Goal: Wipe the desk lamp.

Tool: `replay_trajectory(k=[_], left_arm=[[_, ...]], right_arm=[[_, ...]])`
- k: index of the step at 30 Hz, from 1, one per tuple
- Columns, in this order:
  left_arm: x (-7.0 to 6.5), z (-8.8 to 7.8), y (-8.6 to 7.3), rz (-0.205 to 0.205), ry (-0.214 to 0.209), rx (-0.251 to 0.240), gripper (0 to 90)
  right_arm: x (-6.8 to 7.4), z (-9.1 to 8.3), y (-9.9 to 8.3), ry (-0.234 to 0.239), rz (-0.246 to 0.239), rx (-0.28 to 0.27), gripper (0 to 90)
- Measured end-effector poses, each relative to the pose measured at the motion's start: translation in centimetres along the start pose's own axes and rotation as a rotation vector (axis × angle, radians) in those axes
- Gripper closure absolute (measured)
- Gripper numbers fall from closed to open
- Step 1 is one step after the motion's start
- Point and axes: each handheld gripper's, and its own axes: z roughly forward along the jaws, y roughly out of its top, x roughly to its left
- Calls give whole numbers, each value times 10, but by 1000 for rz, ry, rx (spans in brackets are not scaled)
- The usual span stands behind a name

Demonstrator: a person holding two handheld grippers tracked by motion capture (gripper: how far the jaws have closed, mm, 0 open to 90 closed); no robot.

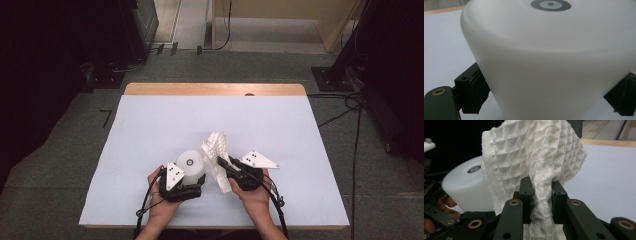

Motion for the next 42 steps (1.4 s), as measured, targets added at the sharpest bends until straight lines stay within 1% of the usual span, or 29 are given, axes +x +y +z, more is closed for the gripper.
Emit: replay_trajectory(k=[1, 2, 3, 6, 8, 9, 10, 11, 13, 14, 16, 17, 18, 19, 20, 21, 23, 25, 27, 28, 30, 32, 33, 34, 36, 37, 39, 42], left_arm=[[3, -2, 1, -5, -52, -10, 85], [5, -4, 3, -8, -94, -20, 85], [5, -6, 5, 10, -128, -28, 86], [-1, -11, 10, 56, -179, -49, 85], [-2, -14, 13, 36, -211, -67, 85], [-1, -15, 15, 22, -218, -72, 85], [1, -17, 16, 8, -217, -79, 85], [3, -18, 17, -2, -218, -84, 86], [9, -22, 19, -19, -220, -101, 86], [11, -24, 21, -29, -219, -110, 86], [16, -27, 23, -39, -210, -126, 86], [18, -28, 23, -42, -205, -126, 86], [19, -28, 23, -43, -203, -128, 86], [19, -27, 22, -37, -201, -122, 86], [18, -26, 21, -22, -198, -111, 86], [16, -24, 20, -10, -193, -104, 86], [12, -19, 18, 14, -200, -79, 86], [7, -15, 16, 24, -207, -62, 86], [3, -12, 14, 49, -209, -42, 86], [1, -11, 14, 62, -206, -39, 85], [0, -11, 14, 71, -211, -47, 85], [0, -12, 15, 85, -199, -66, 85], [2, -12, 14, 100, -184, -74, 85], [3, -12, 13, 107, -173, -79, 85], [8, -10, 11, 133, -147, -69, 85], [10, -8, 8, 138, -139, -69, 85], [15, -4, 4, 129, -122, -57, 84], [17, 2, -2, 152, -83, -28, 84]], right_arm=[[2, -2, 3, 6, -2, -12, 761], [4, -5, 6, 13, -8, -24, 762], [6, -7, 9, 21, -14, -38, 761], [16, -10, 14, 51, -43, -61, 761], [21, -8, 12, 62, -69, -52, 761], [23, -6, 10, 63, -83, -42, 762], [24, -4, 8, 52, -90, -40, 762], [24, -3, 7, 51, -85, -29, 761], [22, 2, 2, 51, -72, 4, 761], [21, 5, -1, 46, -79, 17, 760], [20, 11, -8, 27, -68, 59, 760], [20, 14, -11, 21, -64, 79, 760], [20, 16, -12, 23, -60, 87, 760], [20, 17, -13, 24, -61, 86, 760], [22, 16, -12, 24, -62, 84, 760], [22, 15, -10, 28, -63, 73, 760], [23, 11, -6, 36, -67, 43, 760], [24, 4, 1, 33, -70, 8, 761], [24, 0, 5, 31, -77, -17, 761], [23, -2, 7, 27, -82, -25, 760], [21, -2, 6, 23, -74, -20, 760], [18, 1, 2, 9, -84, -4, 759], [17, 2, 0, 1, -86, 5, 759], [14, 4, -1, -7, -79, 10, 759], [11, 5, -3, -17, -69, 11, 759], [9, 5, -3, -23, -63, 9, 759], [6, 5, -4, -30, -53, 8, 758], [3, 6, -6, -36, -37, 15, 758]])
